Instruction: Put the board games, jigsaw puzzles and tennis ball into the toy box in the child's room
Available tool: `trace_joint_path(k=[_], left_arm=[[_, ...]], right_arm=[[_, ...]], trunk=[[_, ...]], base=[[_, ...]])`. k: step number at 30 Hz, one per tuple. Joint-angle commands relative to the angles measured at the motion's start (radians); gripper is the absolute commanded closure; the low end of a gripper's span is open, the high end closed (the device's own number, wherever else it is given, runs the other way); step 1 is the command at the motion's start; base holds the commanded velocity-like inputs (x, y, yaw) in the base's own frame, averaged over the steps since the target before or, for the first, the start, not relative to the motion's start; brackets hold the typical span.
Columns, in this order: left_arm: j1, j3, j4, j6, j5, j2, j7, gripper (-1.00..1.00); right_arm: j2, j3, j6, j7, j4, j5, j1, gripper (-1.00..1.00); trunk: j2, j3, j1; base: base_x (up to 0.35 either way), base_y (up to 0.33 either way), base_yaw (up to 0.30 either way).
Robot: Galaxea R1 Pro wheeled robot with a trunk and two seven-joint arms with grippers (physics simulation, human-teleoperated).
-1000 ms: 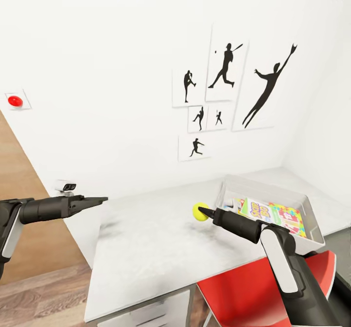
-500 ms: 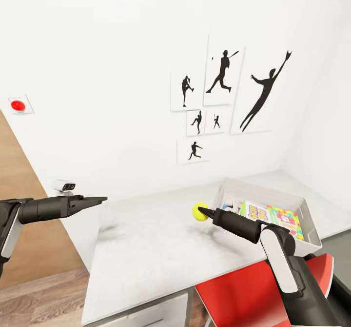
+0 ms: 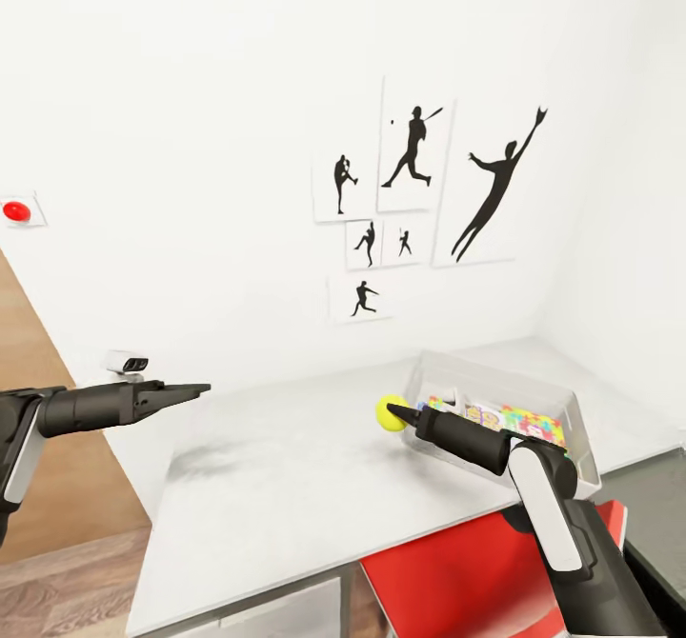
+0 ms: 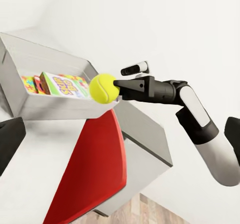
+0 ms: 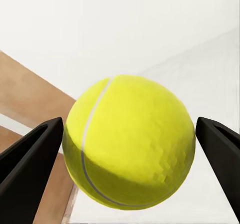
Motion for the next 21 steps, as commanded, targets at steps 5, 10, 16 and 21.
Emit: trace_joint_path(k=[5,10,16,21], left_arm=[[-0.001,0.0,0.0,0.011,-0.002,0.002,-0.004,-1.0],[-0.002,0.0,0.0,0.011,0.0,0.001,-0.004,-1.0],[-0.001,-0.001,0.0,0.011,0.0,-0.001,-0.004,-1.0],[-0.001,-0.001,0.0,0.011,0.0,-0.001,-0.004,-1.0]], right_arm=[[0.003,0.001,0.001,0.006,0.003,0.005,-0.001,1.0],[0.003,-0.002,0.003,0.005,0.003,0.005,-0.001,1.0],[0.0,-0.04,0.007,0.006,-0.001,0.003,-0.001,1.0],[0.0,-0.045,0.008,0.064,-0.001,0.004,-0.001,1.0]], trunk=[[-0.002,-0.002,0.001],[-0.002,-0.002,0.001],[-0.002,-0.002,0.001],[-0.002,-0.002,0.001]], base=[[0.0,-0.234,0.001],[0.0,-0.044,0.0],[0.0,-0.008,0.0],[0.0,-0.182,0.0]])
